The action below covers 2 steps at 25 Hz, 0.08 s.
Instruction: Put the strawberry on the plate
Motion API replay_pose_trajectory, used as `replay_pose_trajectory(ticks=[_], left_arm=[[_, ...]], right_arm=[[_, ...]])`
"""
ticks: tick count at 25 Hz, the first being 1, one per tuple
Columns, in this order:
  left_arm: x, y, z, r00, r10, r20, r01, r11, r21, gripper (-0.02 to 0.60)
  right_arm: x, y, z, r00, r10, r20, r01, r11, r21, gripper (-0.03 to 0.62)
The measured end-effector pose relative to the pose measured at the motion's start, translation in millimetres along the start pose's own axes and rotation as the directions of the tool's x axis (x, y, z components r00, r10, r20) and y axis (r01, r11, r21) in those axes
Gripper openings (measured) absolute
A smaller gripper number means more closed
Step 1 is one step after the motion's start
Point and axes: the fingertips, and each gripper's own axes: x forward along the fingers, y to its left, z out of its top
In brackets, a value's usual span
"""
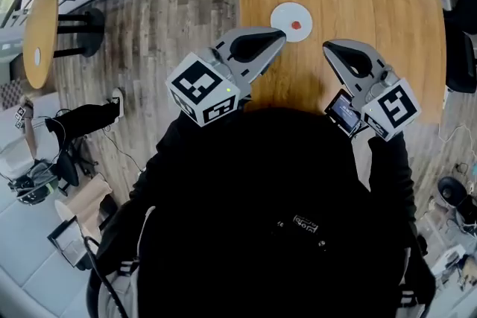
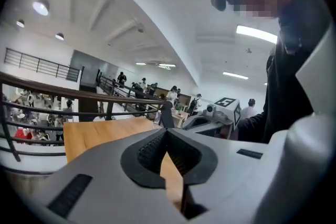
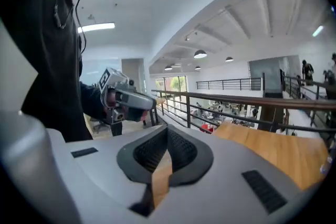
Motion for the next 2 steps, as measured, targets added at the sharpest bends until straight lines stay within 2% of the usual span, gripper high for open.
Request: replay_pose_trajectory(ticks=[2], left_arm=[[7.7, -5.7, -19.4, 0.991, 0.070, -0.111, -0.055, 0.990, 0.127, 0.005]], right_arm=[[-1.7, 7.2, -7.8, 0.998, -0.026, -0.058, 0.022, 0.998, -0.062, 0.017]])
